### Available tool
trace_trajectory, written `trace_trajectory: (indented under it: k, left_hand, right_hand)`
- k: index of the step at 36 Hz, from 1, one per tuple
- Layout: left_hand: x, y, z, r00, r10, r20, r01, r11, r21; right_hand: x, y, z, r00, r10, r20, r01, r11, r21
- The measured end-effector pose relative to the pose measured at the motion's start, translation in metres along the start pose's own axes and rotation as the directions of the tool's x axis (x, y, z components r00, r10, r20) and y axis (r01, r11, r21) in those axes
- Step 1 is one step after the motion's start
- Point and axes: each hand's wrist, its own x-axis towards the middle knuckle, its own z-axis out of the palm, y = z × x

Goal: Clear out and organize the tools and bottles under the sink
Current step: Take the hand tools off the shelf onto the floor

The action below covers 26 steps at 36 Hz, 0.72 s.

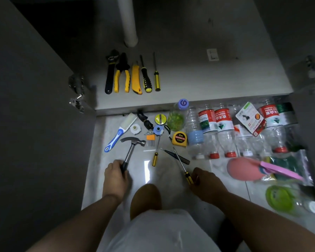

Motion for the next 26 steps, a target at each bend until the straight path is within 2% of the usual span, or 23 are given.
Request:
trace_trajectory:
  k: [5,13,17,22,26]
  left_hand:
    - [0.007,0.011,0.003,0.997,0.036,0.071,-0.045,0.989,0.142]
    - [0.016,0.028,0.001,0.992,0.046,0.117,-0.074,0.966,0.248]
    - [0.016,0.035,-0.001,0.984,0.134,0.117,-0.158,0.959,0.233]
    - [0.018,0.043,-0.003,0.961,0.217,0.169,-0.254,0.938,0.235]
    - [0.017,0.053,-0.005,0.949,0.253,0.189,-0.289,0.937,0.198]
  right_hand:
    - [-0.005,0.021,-0.001,0.989,0.146,-0.009,-0.145,0.988,0.051]
    - [-0.011,0.051,-0.002,0.967,0.225,-0.123,-0.238,0.966,-0.106]
    - [-0.011,0.053,0.000,0.952,0.231,-0.199,-0.257,0.960,-0.113]
    - [-0.011,0.047,0.003,0.891,0.277,-0.360,-0.289,0.957,0.021]
    - [-0.009,0.039,0.000,0.901,0.215,-0.377,-0.226,0.974,0.016]
